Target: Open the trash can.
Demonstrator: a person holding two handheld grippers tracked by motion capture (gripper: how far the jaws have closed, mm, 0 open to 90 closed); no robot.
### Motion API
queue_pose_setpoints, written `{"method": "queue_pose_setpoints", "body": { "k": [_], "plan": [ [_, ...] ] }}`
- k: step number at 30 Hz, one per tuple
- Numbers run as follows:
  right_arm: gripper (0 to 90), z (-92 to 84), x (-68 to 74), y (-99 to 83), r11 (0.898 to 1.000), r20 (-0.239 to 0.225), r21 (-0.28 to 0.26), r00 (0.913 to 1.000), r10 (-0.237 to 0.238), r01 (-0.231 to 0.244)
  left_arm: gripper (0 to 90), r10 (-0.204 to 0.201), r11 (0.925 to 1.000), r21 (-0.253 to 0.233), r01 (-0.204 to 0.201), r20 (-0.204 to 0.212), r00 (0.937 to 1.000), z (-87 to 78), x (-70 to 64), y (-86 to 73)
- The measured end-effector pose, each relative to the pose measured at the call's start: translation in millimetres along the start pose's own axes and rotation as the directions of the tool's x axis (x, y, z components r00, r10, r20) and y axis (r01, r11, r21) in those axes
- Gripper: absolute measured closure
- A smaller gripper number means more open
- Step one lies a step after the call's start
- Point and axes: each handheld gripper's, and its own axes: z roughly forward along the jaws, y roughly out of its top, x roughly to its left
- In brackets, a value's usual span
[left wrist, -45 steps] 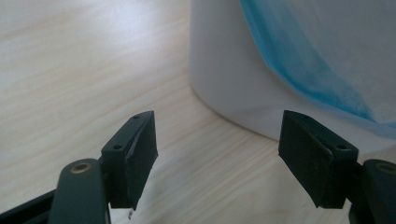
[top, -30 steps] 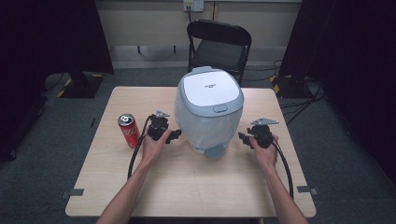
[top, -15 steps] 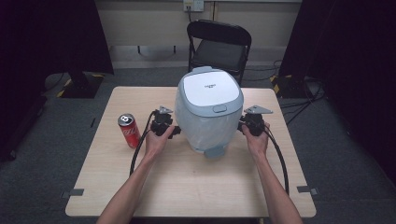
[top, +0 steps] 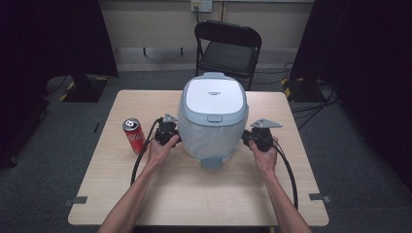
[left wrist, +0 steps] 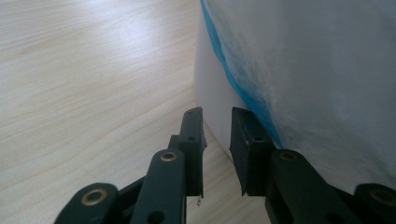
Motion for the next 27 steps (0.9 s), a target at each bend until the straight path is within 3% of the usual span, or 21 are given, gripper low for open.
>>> {"method": "queue_pose_setpoints", "body": {
  "k": [2,5,9,13,18,23,27],
  "plan": [
    [79.3,-1.7,1.8,-0.9,1.000,0.003,0.000,1.0000,-0.005,0.005,76.9,-0.009,1.0000,0.002,0.009,-0.004,1.0000,-0.3,-2.3,0.0],
    [79.5,-8.4,6.7,-4.4,1.000,-0.006,0.003,0.9999,-0.011,0.011,81.2,0.011,0.9998,0.019,-0.011,-0.006,0.9999,-3.6,-8.1,0.0],
    [78.8,-19.3,11.4,-11.8,1.000,-0.017,0.000,0.9998,0.005,-0.005,81.2,0.021,0.9995,0.024,-0.022,0.024,0.9995,-12.7,-15.3,-6.7],
    [78.8,-27.9,15.9,-14.7,1.000,-0.010,0.012,0.9999,-0.003,0.003,81.2,0.044,0.9981,0.042,-0.045,0.015,0.9989,-22.0,-27.7,-11.1],
    [77.2,-45.1,17.4,-22.4,1.000,-0.018,0.028,0.9998,-0.007,0.008,81.0,0.075,0.9955,0.054,-0.077,0.050,0.9959,-37.6,-48.2,-19.2],
    [77.4,-55.7,22.8,-26.3,0.999,-0.019,0.042,0.9997,-0.018,0.019,75.6,0.090,0.9945,0.049,-0.092,0.053,0.9945,-44.9,-52.7,-25.8],
    [77.5,-63.5,35.4,-30.0,0.999,-0.008,0.051,0.9999,-0.015,0.015,73.5,0.065,0.9971,0.033,-0.068,0.085,0.9942,-50.8,-50.2,-33.8]
  ]
}}
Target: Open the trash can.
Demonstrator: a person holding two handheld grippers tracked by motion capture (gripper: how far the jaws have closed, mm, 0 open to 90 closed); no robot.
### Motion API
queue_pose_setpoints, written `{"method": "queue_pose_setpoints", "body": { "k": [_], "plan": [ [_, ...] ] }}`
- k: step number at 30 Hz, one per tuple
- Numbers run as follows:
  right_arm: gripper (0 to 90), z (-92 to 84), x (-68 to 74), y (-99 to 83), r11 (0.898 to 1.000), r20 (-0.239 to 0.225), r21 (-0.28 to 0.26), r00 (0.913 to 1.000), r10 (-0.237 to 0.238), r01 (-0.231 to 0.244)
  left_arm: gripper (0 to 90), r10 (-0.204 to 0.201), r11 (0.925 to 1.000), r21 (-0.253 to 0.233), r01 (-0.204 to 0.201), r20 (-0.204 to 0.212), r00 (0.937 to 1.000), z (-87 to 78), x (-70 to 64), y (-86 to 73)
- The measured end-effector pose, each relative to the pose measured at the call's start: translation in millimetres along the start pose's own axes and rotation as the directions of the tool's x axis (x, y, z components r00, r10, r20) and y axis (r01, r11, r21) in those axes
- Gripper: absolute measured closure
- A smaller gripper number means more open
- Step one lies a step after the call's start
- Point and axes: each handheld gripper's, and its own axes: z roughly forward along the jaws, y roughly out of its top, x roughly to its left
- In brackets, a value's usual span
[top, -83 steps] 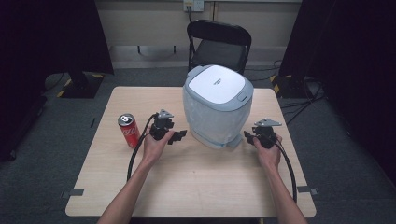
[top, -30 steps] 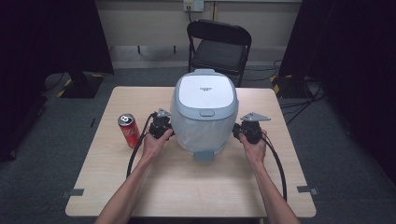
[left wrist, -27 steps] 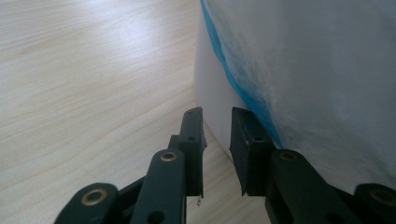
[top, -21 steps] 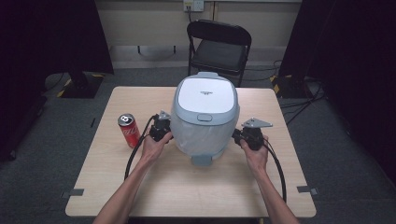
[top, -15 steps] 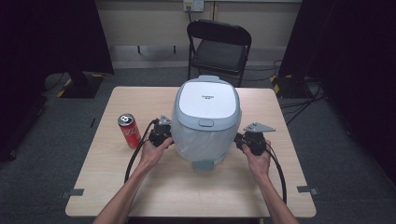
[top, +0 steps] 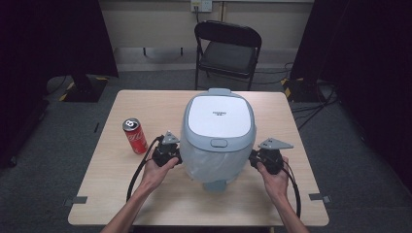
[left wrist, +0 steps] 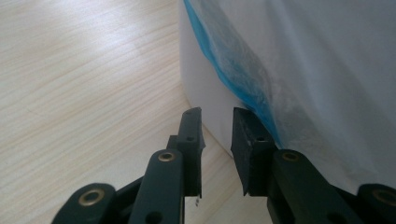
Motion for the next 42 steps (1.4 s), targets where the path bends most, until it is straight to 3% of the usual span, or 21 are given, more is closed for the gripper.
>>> {"method": "queue_pose_setpoints", "body": {
  "k": [4,5,6,7,8,9,12,16,19,23,27,28,29,34,35,38,40,42],
  "plan": [
    [75.1,-0.5,0.8,-2.5,1.000,-0.012,0.009,0.9999,0.006,-0.006,71.7,0.014,0.9999,-0.004,-0.014,0.011,0.9998,-3.0,0.8,-3.6],
    [65.8,-0.5,0.1,-3.8,1.000,0.001,0.019,1.0000,0.004,-0.004,59.0,0.007,0.9999,-0.011,-0.006,0.009,0.9999,-4.7,5.1,-5.1],
    [65.8,-0.5,0.1,-3.8,1.000,0.001,0.019,1.0000,0.004,-0.004,51.4,0.007,0.9999,-0.011,-0.006,0.009,0.9999,-4.7,5.1,-5.1],
    [42.1,1.0,-4.8,-5.3,1.000,0.048,0.012,0.9988,0.014,-0.015,41.9,-0.014,0.9994,-0.031,0.015,0.019,0.9997,-8.3,12.2,-5.9],
    [42.1,1.0,-4.8,-5.3,1.000,0.048,0.012,0.9988,0.014,-0.015,37.8,-0.014,0.9994,-0.031,0.015,0.019,0.9997,-8.3,12.2,-5.9],
    [36.4,2.8,-10.0,-7.9,0.999,0.123,0.017,0.9913,0.046,-0.049,39.9,-0.035,0.9987,-0.036,0.035,-0.001,0.9994,-13.6,18.9,-5.7],
    [30.1,5.4,-16.7,-16.4,0.996,0.148,0.039,0.9866,0.070,-0.076,38.3,-0.058,0.9965,-0.059,0.059,0.009,0.9983,-24.4,26.5,-7.6],
    [27.3,5.2,-22.1,-28.3,0.992,0.163,0.085,0.9834,0.080,-0.095,35.2,-0.057,0.9949,-0.081,0.059,0.030,0.9979,-33.9,29.4,-9.5],
    [25.1,1.5,-29.5,-43.5,0.982,0.169,0.137,0.9800,0.105,-0.129,34.9,-0.022,0.9960,-0.086,0.024,0.025,0.9994,-43.7,28.0,-10.0],
    [23.5,0.0,-33.8,-53.4,0.978,0.186,0.169,0.9781,0.093,-0.125,33.4,0.003,0.9960,-0.090,0.000,0.027,0.9996,-50.6,25.7,-7.9],
    [18.2,4.0,-34.6,-59.9,0.969,0.205,0.215,0.9759,0.074,-0.119,33.8,-0.022,0.9882,-0.150,0.030,0.052,0.9984,-68.2,25.4,-2.7],
    [18.2,4.0,-34.6,-59.9,0.969,0.205,0.215,0.9759,0.074,-0.119,33.6,-0.022,0.9882,-0.150,0.030,0.052,0.9984,-68.2,25.4,-2.7],
    [16.5,5.2,-34.5,-63.3,0.975,0.210,0.190,0.9746,0.078,-0.119,33.2,-0.029,0.9837,-0.175,0.042,0.075,0.9968,-75.1,25.9,-1.0],
    [12.9,7.4,-35.6,-66.3,0.980,0.207,0.161,0.9749,0.081,-0.115,30.8,-0.014,0.9800,-0.197,0.030,0.081,0.9966,-88.2,22.8,4.7],
    [12.9,7.4,-35.6,-66.3,0.980,0.208,0.162,0.9749,0.080,-0.115,29.9,-0.053,0.9767,-0.204,0.065,0.062,0.9966,-95.9,20.9,8.8],
    [12.9,7.4,-35.6,-66.3,0.980,0.208,0.162,0.9749,0.080,-0.115,29.2,-0.041,0.9742,-0.220,0.048,0.038,0.9984,-103.7,18.6,12.8],
    [12.9,7.4,-35.5,-66.4,0.980,0.208,0.162,0.9749,0.080,-0.115,31.7,-0.038,0.9626,-0.267,0.047,0.041,0.9985,-117.4,16.3,18.1],
    [12.9,7.4,-35.6,-66.4,0.980,0.208,0.162,0.9749,0.080,-0.115,36.1,-0.022,0.9602,-0.277,0.034,0.047,0.9986,-122.0,15.1,20.5]
  ]
}}
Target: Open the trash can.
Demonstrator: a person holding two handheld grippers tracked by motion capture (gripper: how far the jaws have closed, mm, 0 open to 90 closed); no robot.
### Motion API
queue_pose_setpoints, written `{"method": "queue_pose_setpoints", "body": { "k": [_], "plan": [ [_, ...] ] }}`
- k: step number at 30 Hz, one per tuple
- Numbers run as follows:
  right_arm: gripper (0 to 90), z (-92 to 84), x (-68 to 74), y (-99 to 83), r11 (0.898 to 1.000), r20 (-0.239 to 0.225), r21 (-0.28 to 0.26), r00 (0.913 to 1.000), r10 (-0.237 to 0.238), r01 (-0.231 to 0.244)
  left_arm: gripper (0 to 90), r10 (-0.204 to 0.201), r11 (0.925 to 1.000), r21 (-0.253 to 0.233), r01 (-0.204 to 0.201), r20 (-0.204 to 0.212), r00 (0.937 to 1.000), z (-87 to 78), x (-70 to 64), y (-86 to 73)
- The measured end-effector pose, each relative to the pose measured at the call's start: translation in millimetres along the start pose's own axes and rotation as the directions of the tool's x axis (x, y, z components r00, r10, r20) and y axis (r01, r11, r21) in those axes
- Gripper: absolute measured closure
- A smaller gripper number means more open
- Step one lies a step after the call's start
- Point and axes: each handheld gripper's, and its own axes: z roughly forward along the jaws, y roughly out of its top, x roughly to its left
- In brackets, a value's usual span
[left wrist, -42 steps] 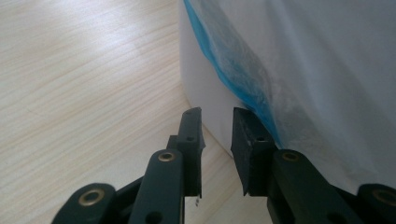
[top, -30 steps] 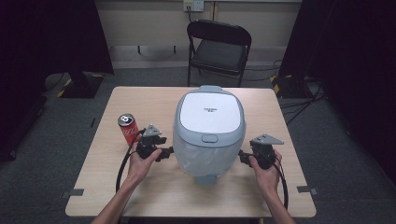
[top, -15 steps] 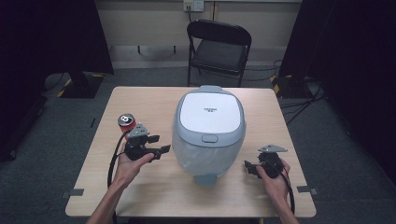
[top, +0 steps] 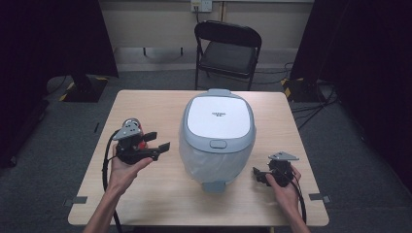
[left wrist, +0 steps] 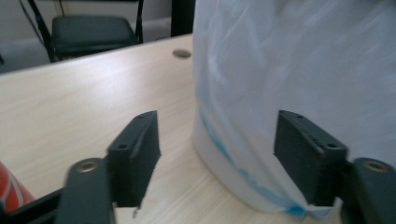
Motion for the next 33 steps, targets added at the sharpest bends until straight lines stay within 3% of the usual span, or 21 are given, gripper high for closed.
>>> {"method": "queue_pose_setpoints", "body": {
  "k": [2,3,8,10,11,12,14,15,16,17,19,20,21,22,24,25,26,27,28,30,33],
  "plan": [
    [12.9,0.0,0.0,0.0,1.000,0.000,0.000,1.0000,0.000,0.000,46.9,0.020,0.9996,-0.020,-0.020,0.017,0.9996,-5.9,-4.4,7.5],
    [12.9,0.0,0.1,0.0,1.000,0.000,0.000,1.0000,0.001,-0.001,57.1,0.042,0.9982,-0.044,-0.041,0.017,0.9990,-10.9,-10.1,14.9],
    [12.9,0.1,1.3,0.2,1.000,0.010,0.000,0.9999,0.011,-0.011,72.6,0.077,0.9941,-0.081,-0.072,0.051,0.9957,-19.1,-20.0,30.4],
    [12.9,0.0,1.7,0.0,1.000,0.013,0.000,0.9998,0.013,-0.013,83.5,0.094,0.9910,-0.102,-0.087,0.073,0.9928,-22.5,-24.8,38.2],
    [12.9,0.0,1.6,0.1,1.000,0.013,0.000,0.9998,0.013,-0.013,86.7,0.115,0.9867,-0.127,-0.102,0.104,0.9879,-24.8,-30.7,45.1],
    [12.9,0.0,1.6,0.1,1.000,0.013,0.000,0.9998,0.013,-0.013,89.0,0.115,0.9867,-0.127,-0.102,0.104,0.9879,-24.8,-30.7,45.1],
    [12.9,0.0,1.7,0.0,1.000,0.013,0.000,0.9998,0.013,-0.013,89.9,0.126,0.9827,-0.153,-0.104,0.145,0.9814,-25.0,-37.1,51.3],
    [12.9,0.0,1.7,0.1,1.000,0.013,0.000,0.9998,0.014,-0.014,90.0,0.129,0.9800,-0.174,-0.096,0.190,0.9732,-22.6,-42.5,56.9],
    [12.9,0.0,1.7,0.1,1.000,0.013,0.000,0.9998,0.014,-0.014,90.0,0.129,0.9800,-0.174,-0.096,0.190,0.9732,-22.6,-42.5,56.9],
    [12.9,0.0,1.7,0.1,1.000,0.013,0.000,0.9998,0.013,-0.013,90.0,0.137,0.9793,-0.178,-0.097,0.231,0.9632,-19.0,-49.3,62.4],
    [12.9,0.0,1.7,0.0,1.000,0.013,0.000,0.9998,0.013,-0.013,90.0,0.165,0.9771,-0.173,-0.125,0.246,0.9552,-13.8,-58.5,67.6],
    [12.9,0.0,1.7,0.0,1.000,0.013,0.000,0.9998,0.013,-0.013,90.0,0.165,0.9771,-0.173,-0.125,0.246,0.9552,-13.8,-58.5,67.6],
    [12.9,0.0,1.7,0.1,1.000,0.013,0.000,0.9998,0.013,-0.013,90.0,0.183,0.9759,-0.165,-0.142,0.268,0.9459,-7.0,-67.0,72.0],
    [12.9,0.0,1.7,0.1,1.000,0.013,0.000,0.9998,0.014,-0.014,90.0,0.183,0.9759,-0.165,-0.142,0.268,0.9459,-7.0,-67.0,72.0],
    [12.9,0.1,1.8,0.1,1.000,0.013,0.000,0.9998,0.014,-0.014,89.2,0.200,0.9751,-0.153,-0.161,0.292,0.9354,0.9,-75.5,74.9],
    [12.9,0.1,1.7,0.1,1.000,0.013,0.000,0.9998,0.014,-0.014,86.5,0.211,0.9748,-0.141,-0.173,0.326,0.9215,10.3,-84.8,76.4],
    [12.9,0.1,1.7,0.1,1.000,0.013,0.000,0.9998,0.014,-0.014,85.6,0.211,0.9748,-0.141,-0.173,0.326,0.9215,10.3,-84.8,76.4],
    [12.9,0.1,1.7,0.1,1.000,0.013,0.000,0.9998,0.014,-0.014,85.0,0.229,0.9720,-0.126,-0.198,0.329,0.9161,19.2,-94.2,77.2],
    [12.9,0.1,1.7,0.1,1.000,0.013,0.000,0.9998,0.014,-0.014,85.0,0.229,0.9720,-0.126,-0.198,0.329,0.9161,19.2,-94.2,77.2],
    [12.9,0.1,1.7,0.1,1.000,0.013,0.000,0.9998,0.014,-0.014,85.0,0.242,0.9700,-0.110,-0.217,0.339,0.9093,27.0,-100.4,78.5],
    [12.9,0.1,1.7,0.1,1.000,0.014,0.000,0.9998,0.014,-0.014,85.6,0.246,0.9692,-0.085,-0.231,0.342,0.9068,38.4,-107.9,80.9]
  ]
}}
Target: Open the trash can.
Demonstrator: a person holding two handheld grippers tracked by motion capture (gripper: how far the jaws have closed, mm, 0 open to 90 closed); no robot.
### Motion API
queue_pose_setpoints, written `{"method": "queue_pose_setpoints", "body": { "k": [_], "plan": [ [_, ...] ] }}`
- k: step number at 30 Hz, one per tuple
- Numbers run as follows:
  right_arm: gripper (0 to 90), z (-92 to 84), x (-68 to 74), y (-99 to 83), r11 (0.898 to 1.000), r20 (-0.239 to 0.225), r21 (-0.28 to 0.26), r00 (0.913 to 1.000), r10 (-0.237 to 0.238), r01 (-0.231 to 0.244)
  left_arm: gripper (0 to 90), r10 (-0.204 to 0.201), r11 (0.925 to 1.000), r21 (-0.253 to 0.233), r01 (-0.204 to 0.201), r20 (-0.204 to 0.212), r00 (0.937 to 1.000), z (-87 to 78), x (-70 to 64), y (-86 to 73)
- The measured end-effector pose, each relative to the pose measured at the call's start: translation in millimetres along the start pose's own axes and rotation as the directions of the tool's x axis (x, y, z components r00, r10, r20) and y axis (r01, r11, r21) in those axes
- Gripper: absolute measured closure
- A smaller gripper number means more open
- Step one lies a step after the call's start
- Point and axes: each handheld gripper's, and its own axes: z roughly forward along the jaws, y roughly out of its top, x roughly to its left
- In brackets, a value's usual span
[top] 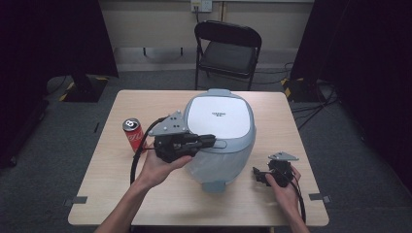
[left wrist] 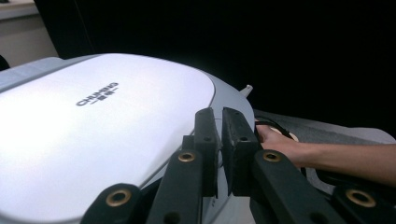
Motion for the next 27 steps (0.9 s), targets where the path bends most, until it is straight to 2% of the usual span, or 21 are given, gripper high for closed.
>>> {"method": "queue_pose_setpoints", "body": {
  "k": [4,8,11,15,16,18,21,25,27],
  "plan": [
    [12.9,0.0,0.0,0.0,1.000,0.000,0.000,1.0000,0.000,0.000,86.4,-0.015,0.9999,-0.003,0.015,-0.013,0.9998,4.4,-2.5,-1.4],
    [12.9,0.0,0.0,0.0,1.000,0.000,0.000,1.0000,0.001,-0.001,90.0,-0.006,1.0000,-0.003,0.006,-0.038,0.9993,5.4,-2.7,-2.6],
    [12.9,0.0,0.0,0.0,1.000,0.000,0.000,1.0000,0.001,-0.001,90.0,-0.012,0.9999,-0.005,0.012,-0.038,0.9992,5.0,-1.7,-2.8],
    [12.9,0.0,0.0,0.0,1.000,0.000,0.000,1.0000,0.001,-0.001,90.0,0.009,1.0000,0.001,-0.009,-0.051,0.9987,3.9,-2.0,-3.1],
    [12.9,0.0,0.0,0.0,1.000,0.000,0.000,1.0000,0.001,-0.001,90.0,0.038,0.9991,0.021,-0.037,-0.050,0.9980,3.8,-4.9,-2.2],
    [12.9,0.0,0.0,0.0,1.000,-0.001,0.000,1.0000,0.001,-0.001,90.0,0.048,0.9985,0.029,-0.046,-0.059,0.9971,3.8,-6.8,-1.5],
    [12.9,0.0,-0.1,0.0,1.000,-0.001,0.000,1.0000,0.000,0.000,90.0,0.051,0.9981,0.037,-0.049,-0.055,0.9972,3.5,-6.5,-0.5],
    [12.9,0.0,0.0,0.0,1.000,0.000,0.000,1.0000,0.001,-0.001,90.0,0.015,0.9998,0.013,-0.015,-0.031,0.9994,2.2,-2.8,-2.2],
    [12.9,0.0,0.0,0.0,1.000,0.000,0.000,1.0000,0.001,-0.001,89.6,-0.001,1.0000,-0.004,0.001,0.000,1.0000,0.9,0.3,-4.8]
  ]
}}
